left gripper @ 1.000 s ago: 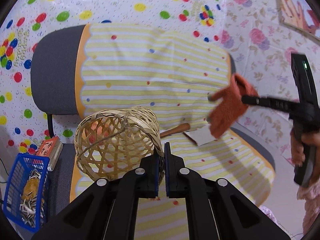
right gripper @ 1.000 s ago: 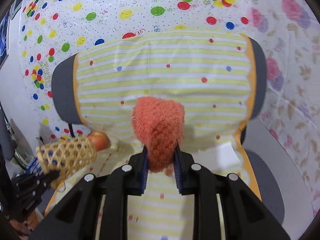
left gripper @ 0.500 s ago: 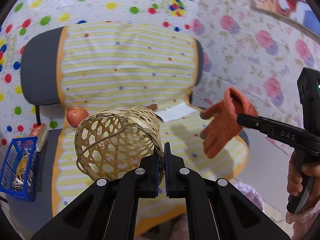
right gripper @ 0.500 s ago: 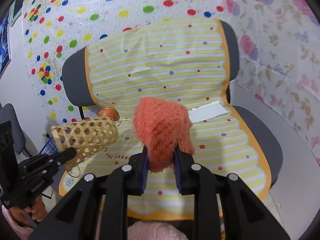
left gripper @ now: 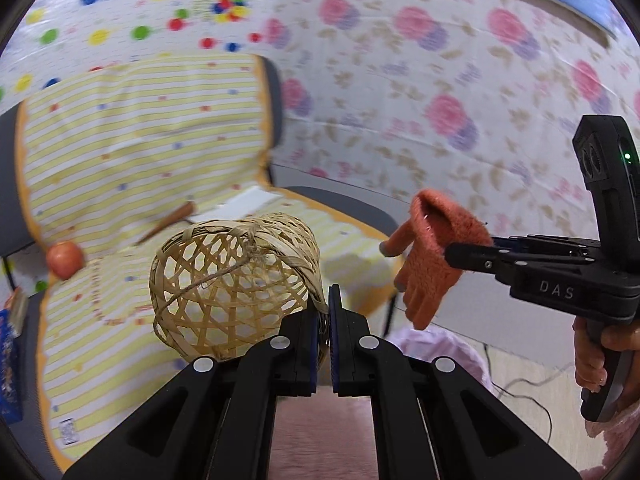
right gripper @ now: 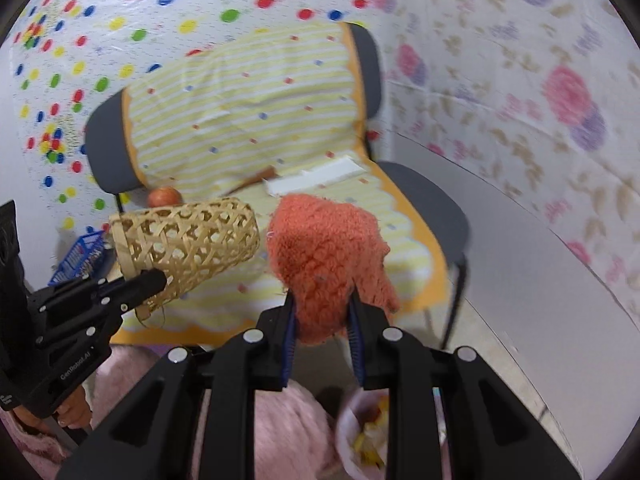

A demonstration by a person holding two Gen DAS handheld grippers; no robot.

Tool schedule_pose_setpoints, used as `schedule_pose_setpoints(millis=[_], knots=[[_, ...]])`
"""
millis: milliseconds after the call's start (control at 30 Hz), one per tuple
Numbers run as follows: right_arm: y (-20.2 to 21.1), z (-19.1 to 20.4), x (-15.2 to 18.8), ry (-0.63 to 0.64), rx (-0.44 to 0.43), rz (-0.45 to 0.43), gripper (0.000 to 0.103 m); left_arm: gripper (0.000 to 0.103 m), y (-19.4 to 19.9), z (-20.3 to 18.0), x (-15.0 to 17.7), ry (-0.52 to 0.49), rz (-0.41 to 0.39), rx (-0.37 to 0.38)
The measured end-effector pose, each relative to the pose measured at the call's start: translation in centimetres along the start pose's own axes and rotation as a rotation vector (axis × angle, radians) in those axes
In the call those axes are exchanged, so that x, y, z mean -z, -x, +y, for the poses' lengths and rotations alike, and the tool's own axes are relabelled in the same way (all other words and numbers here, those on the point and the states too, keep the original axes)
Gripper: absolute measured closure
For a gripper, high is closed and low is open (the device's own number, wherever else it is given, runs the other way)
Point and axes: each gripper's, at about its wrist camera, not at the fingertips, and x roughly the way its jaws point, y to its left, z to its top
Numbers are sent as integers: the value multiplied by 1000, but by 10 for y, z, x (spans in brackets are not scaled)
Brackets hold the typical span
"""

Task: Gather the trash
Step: 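Carry the bamboo tube and glove over the bin and open both grippers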

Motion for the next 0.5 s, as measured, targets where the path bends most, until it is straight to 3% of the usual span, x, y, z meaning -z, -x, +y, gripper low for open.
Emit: schedule_pose_setpoints(millis=[267,500], knots=[[31,-35,36,-87,111,24,80,98,-18,-55,9,-93,35,136],[45,-58,56,-153,152,32,80,98,-37,-88,14,-141,97,220]])
